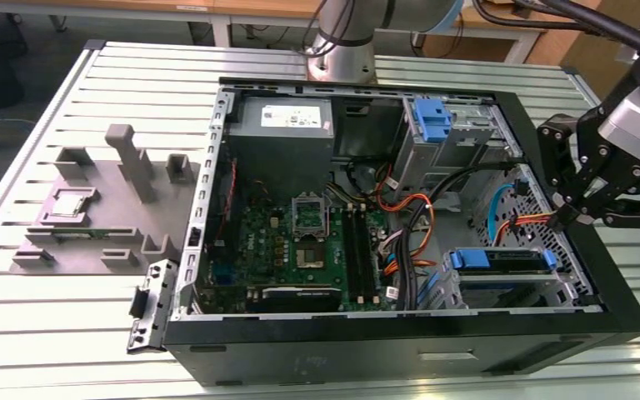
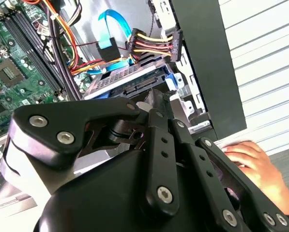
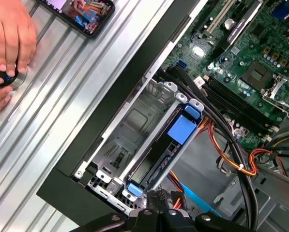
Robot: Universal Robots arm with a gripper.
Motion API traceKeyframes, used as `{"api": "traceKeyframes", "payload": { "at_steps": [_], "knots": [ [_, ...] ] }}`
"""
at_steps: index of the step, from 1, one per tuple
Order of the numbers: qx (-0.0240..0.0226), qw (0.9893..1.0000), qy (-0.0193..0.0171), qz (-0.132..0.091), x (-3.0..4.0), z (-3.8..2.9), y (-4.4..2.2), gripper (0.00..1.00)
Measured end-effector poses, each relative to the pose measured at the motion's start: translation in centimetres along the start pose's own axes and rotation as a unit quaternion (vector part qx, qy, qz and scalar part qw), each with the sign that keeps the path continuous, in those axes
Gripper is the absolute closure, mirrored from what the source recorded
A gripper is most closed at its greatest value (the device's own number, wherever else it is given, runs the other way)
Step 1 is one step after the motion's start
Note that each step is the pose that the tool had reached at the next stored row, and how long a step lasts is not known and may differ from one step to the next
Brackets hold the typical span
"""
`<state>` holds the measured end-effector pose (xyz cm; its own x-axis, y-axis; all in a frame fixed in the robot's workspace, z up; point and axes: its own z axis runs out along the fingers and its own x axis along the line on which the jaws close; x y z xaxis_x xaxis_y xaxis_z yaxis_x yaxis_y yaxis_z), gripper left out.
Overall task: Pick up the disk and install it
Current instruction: 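Insert the first disk wire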
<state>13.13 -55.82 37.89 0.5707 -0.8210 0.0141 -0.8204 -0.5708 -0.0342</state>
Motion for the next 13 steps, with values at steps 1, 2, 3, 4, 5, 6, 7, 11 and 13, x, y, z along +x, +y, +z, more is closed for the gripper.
{"api": "traceKeyframes", "payload": {
  "at_steps": [1, 2, 3, 4, 5, 6, 7, 11, 13],
  "knots": [
    [-0.0005, 1.0, 0.0008, 0.0, 0.0, 0.01, -0.12, 0.9],
    [-0.0008, 1.0, 0.0017, 0.0, -0.03, 0.01, -0.24, 0.9],
    [-0.0001, 1.0, 0.0029, 0.0, -0.07, 0.02, -0.29, 0.9],
    [0.0033, 1.0, 0.0057, 0.0, -0.12, 0.02, -0.33, 0.9],
    [0.0087, 0.9999, 0.0093, -0.002, -0.15, 0.02, -0.35, 0.9],
    [0.0139, 0.9998, 0.013, -0.004, -0.16, 0.02, -0.36, 0.9],
    [0.0191, 0.9997, 0.0163, -0.007, -0.17, 0.04, -0.35, 0.9],
    [0.0282, 0.9991, 0.0214, -0.025, -0.2, 0.16, -0.39, 0.9],
    [0.029, 0.9985, 0.0204, -0.041, -0.2, 0.28, -0.38, 0.9]
  ]
}}
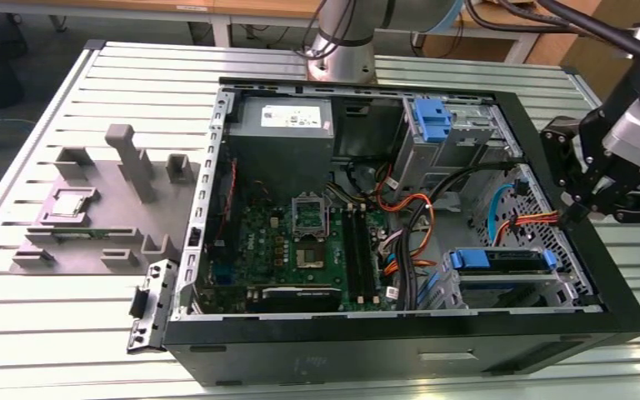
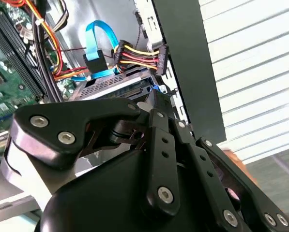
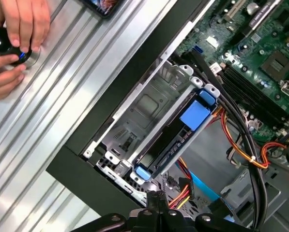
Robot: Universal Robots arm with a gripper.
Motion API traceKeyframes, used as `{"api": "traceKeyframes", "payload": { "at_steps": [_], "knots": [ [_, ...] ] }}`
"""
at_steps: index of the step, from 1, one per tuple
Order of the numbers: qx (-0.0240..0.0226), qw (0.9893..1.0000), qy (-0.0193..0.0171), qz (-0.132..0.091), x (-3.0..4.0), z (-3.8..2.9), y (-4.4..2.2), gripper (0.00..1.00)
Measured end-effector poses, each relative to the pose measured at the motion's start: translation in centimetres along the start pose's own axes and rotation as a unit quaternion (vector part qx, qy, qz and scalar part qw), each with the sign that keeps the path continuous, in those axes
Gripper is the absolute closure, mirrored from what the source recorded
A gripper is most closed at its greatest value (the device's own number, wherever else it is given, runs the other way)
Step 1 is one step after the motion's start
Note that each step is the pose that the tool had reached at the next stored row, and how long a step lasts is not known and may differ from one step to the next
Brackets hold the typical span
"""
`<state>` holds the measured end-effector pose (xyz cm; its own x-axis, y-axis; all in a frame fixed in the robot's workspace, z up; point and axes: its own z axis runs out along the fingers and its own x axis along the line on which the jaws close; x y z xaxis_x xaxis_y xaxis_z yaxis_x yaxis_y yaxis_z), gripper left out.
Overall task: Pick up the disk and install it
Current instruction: 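Insert the first disk wire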
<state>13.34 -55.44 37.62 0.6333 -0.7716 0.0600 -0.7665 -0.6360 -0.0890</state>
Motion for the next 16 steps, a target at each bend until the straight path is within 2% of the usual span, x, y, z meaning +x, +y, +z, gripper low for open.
{"api": "traceKeyframes", "payload": {
  "at_steps": [3, 8, 16],
  "knots": [
    [0.0016, 0.9996, -0.0023, -0.027, -0.01, 0.17, 0.03, 0.9],
    [0.004, 0.9977, -0.0059, -0.067, -0.03, 0.3, 0.03, 0.9],
    [0.0041, 0.9977, -0.0061, -0.068, -0.02, 0.31, 0.03, 0.9]
  ]
}}
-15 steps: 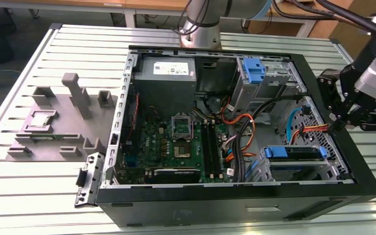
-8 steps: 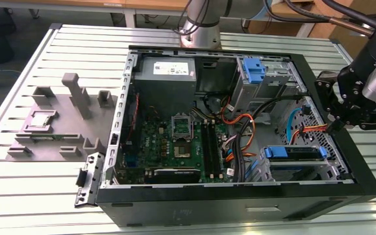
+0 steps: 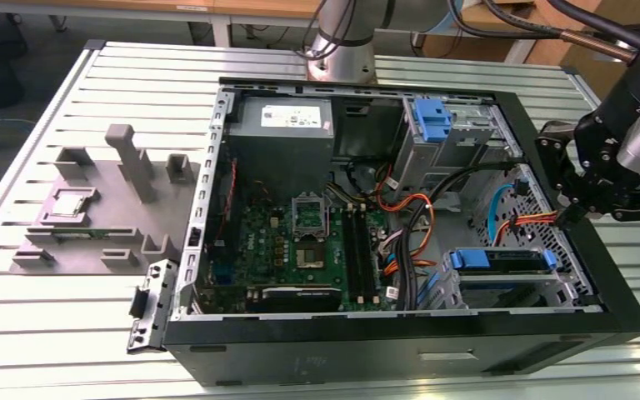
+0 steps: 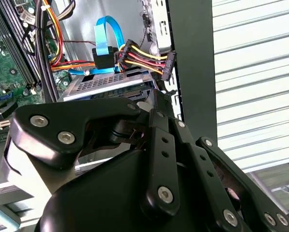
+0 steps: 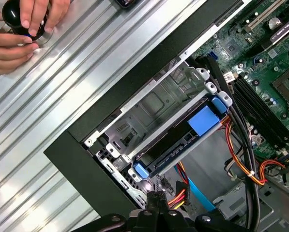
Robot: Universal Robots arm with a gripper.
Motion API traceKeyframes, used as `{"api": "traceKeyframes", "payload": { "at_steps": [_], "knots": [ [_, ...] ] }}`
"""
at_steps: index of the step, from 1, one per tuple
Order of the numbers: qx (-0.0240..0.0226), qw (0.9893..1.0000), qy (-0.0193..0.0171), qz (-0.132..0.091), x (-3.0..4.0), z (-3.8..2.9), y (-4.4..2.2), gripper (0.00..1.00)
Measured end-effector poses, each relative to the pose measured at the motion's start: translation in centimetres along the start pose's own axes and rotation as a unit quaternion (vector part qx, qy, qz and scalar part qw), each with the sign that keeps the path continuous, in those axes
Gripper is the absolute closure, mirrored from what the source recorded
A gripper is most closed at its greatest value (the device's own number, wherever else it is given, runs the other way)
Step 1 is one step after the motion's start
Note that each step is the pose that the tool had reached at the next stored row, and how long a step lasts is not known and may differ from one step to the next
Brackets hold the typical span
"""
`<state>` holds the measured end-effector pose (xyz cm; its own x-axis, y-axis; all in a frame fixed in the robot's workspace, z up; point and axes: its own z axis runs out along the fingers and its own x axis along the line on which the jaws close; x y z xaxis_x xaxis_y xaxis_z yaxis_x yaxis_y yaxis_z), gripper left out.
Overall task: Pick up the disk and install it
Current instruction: 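Insert the first disk wire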
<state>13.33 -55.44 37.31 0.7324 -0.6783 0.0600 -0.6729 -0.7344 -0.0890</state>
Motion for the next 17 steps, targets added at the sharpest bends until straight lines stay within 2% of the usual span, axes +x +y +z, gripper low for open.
{"api": "traceKeyframes", "payload": {
  "at_steps": [4, 9, 16, 17],
  "knots": [
    [0.0003, 1.0, -0.0006, -0.006, 0.0, -0.01, 0.0, 0.9],
    [0.0027, 0.9991, -0.0037, -0.042, -0.01, 0.06, -0.01, 0.9],
    [0.0004, 0.999, -0.0019, -0.045, -0.21, 0.26, -0.68, 0.89],
    [-0.0001, 0.999, -0.0015, -0.045, -0.25, 0.31, -0.77, 0.83]
  ]
}}
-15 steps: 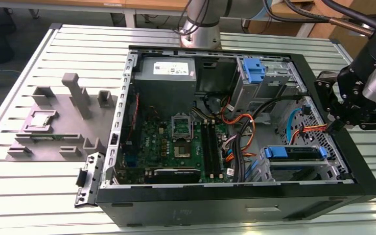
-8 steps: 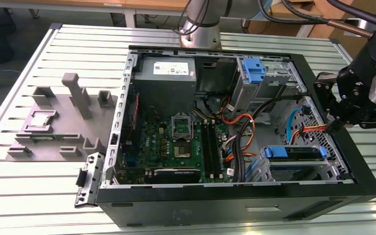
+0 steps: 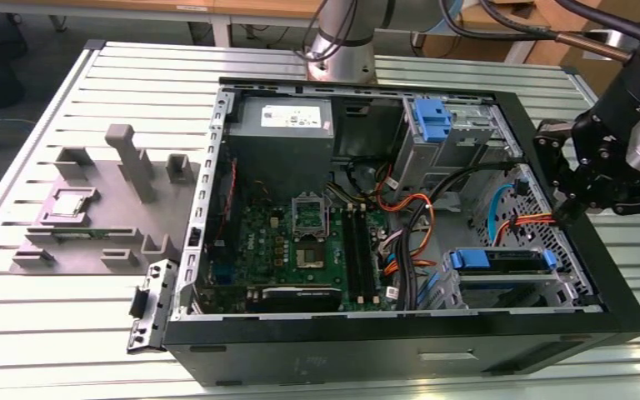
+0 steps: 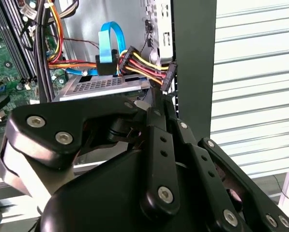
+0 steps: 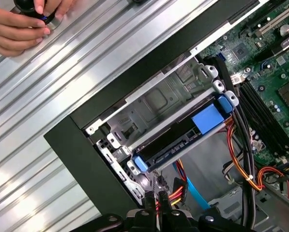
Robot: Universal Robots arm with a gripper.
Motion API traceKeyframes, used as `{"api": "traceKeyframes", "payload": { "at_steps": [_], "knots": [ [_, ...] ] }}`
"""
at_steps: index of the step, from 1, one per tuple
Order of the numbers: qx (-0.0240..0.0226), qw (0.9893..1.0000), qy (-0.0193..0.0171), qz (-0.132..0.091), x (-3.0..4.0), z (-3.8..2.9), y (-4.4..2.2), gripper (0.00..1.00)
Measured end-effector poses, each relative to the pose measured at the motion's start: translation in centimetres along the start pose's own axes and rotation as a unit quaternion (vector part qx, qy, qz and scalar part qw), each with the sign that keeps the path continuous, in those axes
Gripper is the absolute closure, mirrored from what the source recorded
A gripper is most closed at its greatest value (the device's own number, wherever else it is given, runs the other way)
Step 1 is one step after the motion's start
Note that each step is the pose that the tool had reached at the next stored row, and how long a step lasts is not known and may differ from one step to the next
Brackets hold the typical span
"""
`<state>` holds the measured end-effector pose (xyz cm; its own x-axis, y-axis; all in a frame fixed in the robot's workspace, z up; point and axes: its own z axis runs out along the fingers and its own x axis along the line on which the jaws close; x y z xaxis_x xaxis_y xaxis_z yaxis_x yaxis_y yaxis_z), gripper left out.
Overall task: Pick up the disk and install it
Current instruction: 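Insert the first disk wire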
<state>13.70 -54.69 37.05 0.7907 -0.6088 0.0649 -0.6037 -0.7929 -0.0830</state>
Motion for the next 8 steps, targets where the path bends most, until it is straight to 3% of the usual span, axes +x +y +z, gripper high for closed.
{"api": "traceKeyframes", "payload": {
  "at_steps": [4, 8],
  "knots": [
    [-0.0042, 1.0, 0.0032, -0.001, -0.06, 0.27, -0.44, 0.83],
    [-0.0108, 0.9999, 0.0099, -0.002, -0.19, 0.5, -0.78, 0.76]
  ]
}}
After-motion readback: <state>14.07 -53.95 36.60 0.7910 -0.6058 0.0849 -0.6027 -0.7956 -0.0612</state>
